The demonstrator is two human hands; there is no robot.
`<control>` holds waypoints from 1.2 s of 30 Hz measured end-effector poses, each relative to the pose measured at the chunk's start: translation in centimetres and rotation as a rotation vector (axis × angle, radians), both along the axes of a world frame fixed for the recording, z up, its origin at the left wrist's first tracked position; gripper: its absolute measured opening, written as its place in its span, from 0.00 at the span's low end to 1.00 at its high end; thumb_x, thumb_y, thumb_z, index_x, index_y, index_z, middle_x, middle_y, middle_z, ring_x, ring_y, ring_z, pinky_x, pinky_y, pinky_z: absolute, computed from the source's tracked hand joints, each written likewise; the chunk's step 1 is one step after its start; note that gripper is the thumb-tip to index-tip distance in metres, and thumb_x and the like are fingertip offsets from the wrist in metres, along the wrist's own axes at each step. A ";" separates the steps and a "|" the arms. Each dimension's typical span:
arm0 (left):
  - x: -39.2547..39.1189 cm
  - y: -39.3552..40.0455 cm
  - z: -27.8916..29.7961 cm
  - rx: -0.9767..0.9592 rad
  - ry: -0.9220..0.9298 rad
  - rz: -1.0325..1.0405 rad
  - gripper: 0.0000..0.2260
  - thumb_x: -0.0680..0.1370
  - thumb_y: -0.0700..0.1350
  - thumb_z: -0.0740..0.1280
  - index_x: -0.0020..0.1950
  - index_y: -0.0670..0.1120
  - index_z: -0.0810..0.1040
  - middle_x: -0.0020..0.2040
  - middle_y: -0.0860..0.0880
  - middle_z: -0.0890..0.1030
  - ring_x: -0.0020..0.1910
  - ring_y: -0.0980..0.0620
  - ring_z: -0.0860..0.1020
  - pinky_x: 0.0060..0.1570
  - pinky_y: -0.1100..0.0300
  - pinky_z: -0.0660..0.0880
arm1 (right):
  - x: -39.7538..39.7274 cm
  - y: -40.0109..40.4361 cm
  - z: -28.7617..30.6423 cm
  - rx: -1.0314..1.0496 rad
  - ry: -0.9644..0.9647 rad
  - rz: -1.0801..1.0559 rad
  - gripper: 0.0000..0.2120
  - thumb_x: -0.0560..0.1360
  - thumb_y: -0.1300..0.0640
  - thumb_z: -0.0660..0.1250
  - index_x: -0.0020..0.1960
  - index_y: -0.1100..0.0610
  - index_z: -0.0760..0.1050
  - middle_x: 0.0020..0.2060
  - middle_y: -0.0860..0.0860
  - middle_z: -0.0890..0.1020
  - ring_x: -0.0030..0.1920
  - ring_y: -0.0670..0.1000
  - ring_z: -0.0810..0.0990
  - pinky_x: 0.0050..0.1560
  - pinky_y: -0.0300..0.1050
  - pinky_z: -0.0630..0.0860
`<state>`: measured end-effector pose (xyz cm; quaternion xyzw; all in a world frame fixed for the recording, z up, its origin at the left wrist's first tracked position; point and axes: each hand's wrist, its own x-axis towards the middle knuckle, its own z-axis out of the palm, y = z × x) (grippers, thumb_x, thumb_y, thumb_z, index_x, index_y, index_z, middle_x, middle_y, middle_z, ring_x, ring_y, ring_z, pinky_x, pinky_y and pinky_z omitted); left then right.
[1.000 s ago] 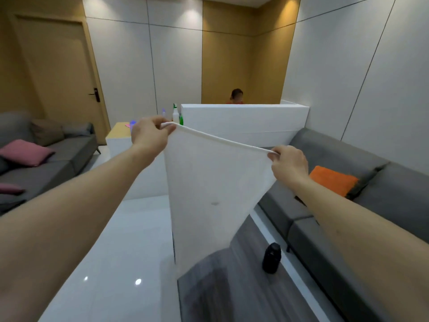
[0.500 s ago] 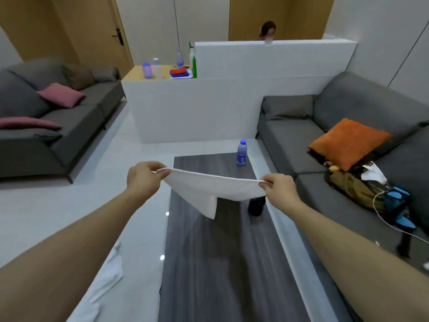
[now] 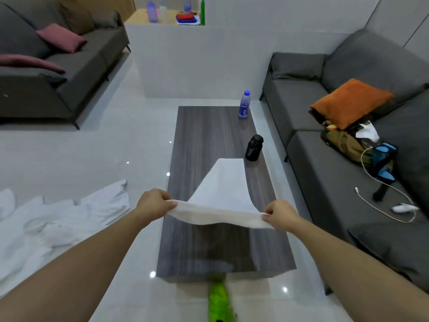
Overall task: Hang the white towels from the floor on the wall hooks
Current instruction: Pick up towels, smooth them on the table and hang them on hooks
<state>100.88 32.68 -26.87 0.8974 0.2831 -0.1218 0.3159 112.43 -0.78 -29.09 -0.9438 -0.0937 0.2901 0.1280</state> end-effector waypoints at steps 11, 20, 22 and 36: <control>-3.9 1.4 6.2 0.103 -0.198 -0.007 0.06 0.75 0.51 0.69 0.40 0.53 0.82 0.43 0.50 0.83 0.46 0.49 0.79 0.44 0.59 0.74 | -3.6 1.1 8.8 0.000 -0.006 0.085 0.09 0.76 0.58 0.66 0.48 0.63 0.81 0.47 0.60 0.81 0.41 0.61 0.84 0.33 0.49 0.83; 7.5 4.8 9.4 0.177 -0.283 0.036 0.06 0.75 0.51 0.68 0.39 0.52 0.80 0.40 0.52 0.81 0.46 0.49 0.77 0.42 0.59 0.71 | 8.3 5.4 11.1 0.081 -0.204 0.034 0.07 0.78 0.57 0.66 0.43 0.58 0.79 0.40 0.56 0.81 0.33 0.56 0.82 0.30 0.43 0.79; 11.9 6.1 10.5 0.201 -0.303 0.063 0.06 0.76 0.51 0.68 0.41 0.52 0.81 0.41 0.51 0.81 0.46 0.48 0.78 0.43 0.58 0.74 | 12.9 7.0 11.8 0.101 -0.266 0.018 0.08 0.77 0.56 0.66 0.44 0.59 0.80 0.39 0.56 0.81 0.34 0.55 0.82 0.34 0.44 0.80; 32.6 11.7 28.8 0.366 -0.730 0.183 0.10 0.78 0.55 0.68 0.51 0.51 0.84 0.52 0.48 0.83 0.51 0.46 0.78 0.48 0.58 0.72 | 32.6 13.9 29.3 0.336 -0.782 -0.031 0.09 0.79 0.56 0.64 0.51 0.58 0.82 0.46 0.58 0.82 0.50 0.60 0.79 0.43 0.44 0.70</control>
